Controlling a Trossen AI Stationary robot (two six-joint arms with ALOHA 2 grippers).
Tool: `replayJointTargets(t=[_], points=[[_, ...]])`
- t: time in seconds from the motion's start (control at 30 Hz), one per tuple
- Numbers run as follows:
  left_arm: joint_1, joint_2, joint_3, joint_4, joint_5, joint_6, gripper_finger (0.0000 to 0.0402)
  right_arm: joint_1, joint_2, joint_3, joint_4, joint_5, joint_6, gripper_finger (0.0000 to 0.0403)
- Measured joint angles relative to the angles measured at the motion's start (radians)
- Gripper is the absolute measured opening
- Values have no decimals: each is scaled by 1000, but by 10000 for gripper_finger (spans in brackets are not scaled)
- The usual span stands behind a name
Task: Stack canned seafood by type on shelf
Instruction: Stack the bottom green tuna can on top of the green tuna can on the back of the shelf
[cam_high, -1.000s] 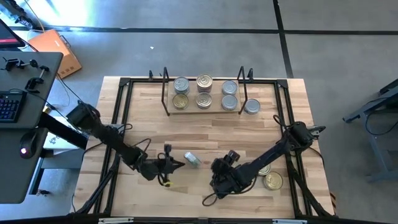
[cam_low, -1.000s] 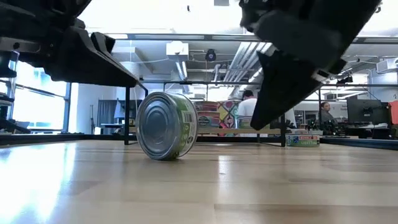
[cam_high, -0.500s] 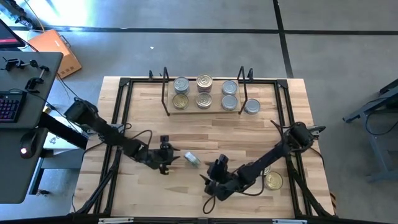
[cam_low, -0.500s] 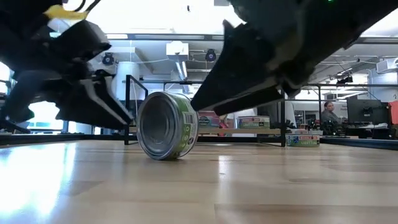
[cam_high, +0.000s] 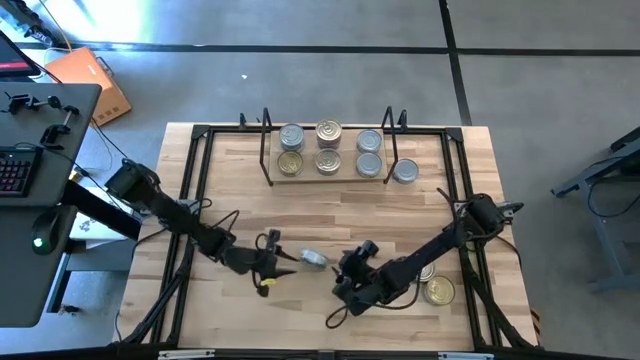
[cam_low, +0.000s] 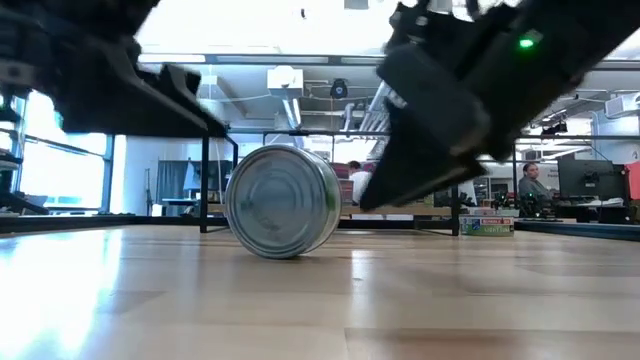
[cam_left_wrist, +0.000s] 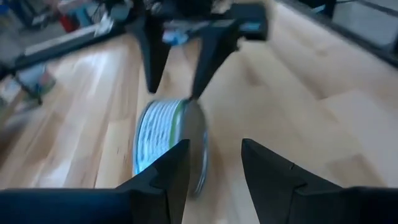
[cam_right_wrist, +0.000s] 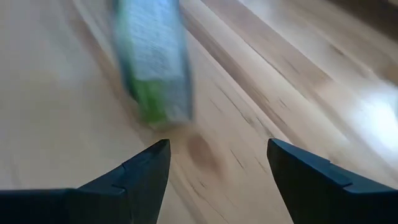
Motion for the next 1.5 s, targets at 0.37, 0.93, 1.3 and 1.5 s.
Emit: replayJointTargets(t=[0.37,0.93,1.3,1.5], points=[[37,-34,3,-124,-29,-89,179,78,-17,0,-151,-18,173,263],[219,219,0,134,198,10,281,78,-17,1,-47,-21,67,263],[214,360,54,329,276,72,280,103,-17,1,34,-18,5,263],[194,360,84,333,287,72,280,101,-17,1,201,-20,-174,263]])
